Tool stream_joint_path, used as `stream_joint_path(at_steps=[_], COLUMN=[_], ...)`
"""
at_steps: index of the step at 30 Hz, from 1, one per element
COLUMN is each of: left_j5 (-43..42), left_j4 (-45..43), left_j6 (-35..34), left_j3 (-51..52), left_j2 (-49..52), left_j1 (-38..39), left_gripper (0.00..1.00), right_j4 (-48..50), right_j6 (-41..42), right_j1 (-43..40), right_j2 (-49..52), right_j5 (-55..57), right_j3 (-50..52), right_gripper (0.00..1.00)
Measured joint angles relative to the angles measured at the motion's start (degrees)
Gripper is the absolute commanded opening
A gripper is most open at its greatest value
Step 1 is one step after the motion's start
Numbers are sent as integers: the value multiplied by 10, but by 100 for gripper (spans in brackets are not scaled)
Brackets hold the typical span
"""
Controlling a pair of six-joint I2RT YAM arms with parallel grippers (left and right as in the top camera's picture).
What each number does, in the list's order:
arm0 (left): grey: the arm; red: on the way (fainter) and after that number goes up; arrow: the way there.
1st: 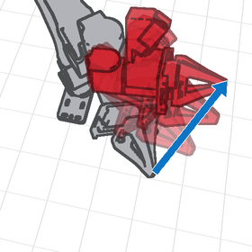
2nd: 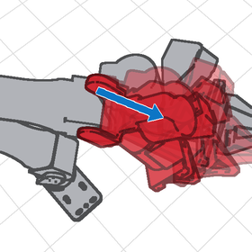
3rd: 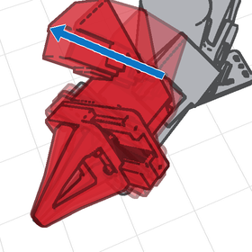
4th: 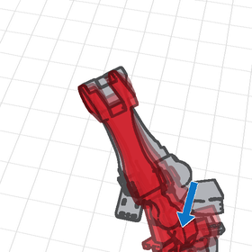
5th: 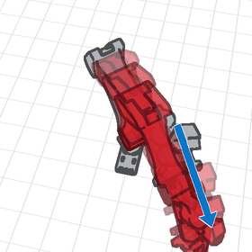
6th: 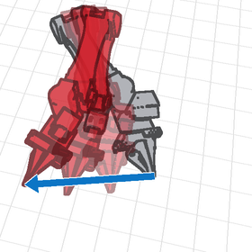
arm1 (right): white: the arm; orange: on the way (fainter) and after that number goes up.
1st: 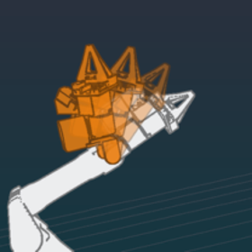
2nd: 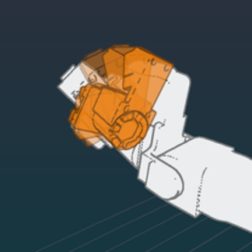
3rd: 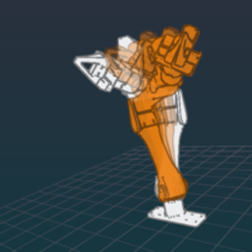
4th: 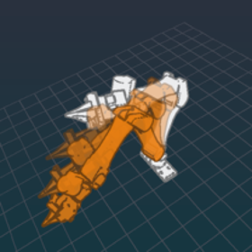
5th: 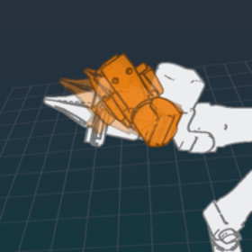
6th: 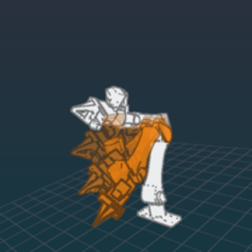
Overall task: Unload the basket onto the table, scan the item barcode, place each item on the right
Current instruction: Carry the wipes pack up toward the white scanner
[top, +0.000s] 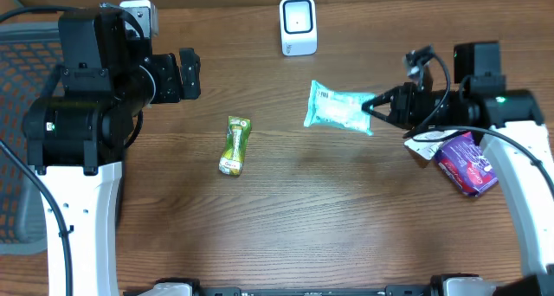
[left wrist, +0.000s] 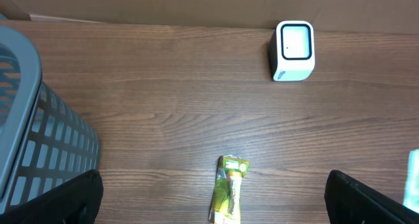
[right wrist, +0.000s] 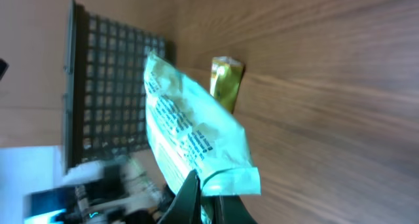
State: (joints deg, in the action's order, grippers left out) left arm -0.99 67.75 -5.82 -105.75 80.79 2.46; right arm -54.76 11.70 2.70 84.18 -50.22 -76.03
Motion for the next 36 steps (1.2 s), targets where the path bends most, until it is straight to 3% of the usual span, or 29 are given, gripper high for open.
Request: stream_joint_path(at_steps=[6, 20, 29, 34, 36], left_j5=[0, 0, 0, 0, 0], left_j4=[0, 0, 0, 0, 0], left_j6=[0, 0, 0, 0, 0], left_j3=[0, 0, 0, 0, 0], left_j2=[0, 0, 0, 0, 0], left_j1=[0, 0, 0, 0, 0], left_gripper=[100, 100, 100, 99, 100], right_j4=[-65, -41, 23, 42, 92], right_j6=[-56, -73, 22, 28, 5], right_j1=[24, 45, 126, 201, 226], right_j2=[-18, -19, -2, 92, 129], right_j5=[54, 93, 359, 576, 666], right_j3=[-106, -109, -123, -189, -200], right_gripper=[4, 4, 4, 4, 4])
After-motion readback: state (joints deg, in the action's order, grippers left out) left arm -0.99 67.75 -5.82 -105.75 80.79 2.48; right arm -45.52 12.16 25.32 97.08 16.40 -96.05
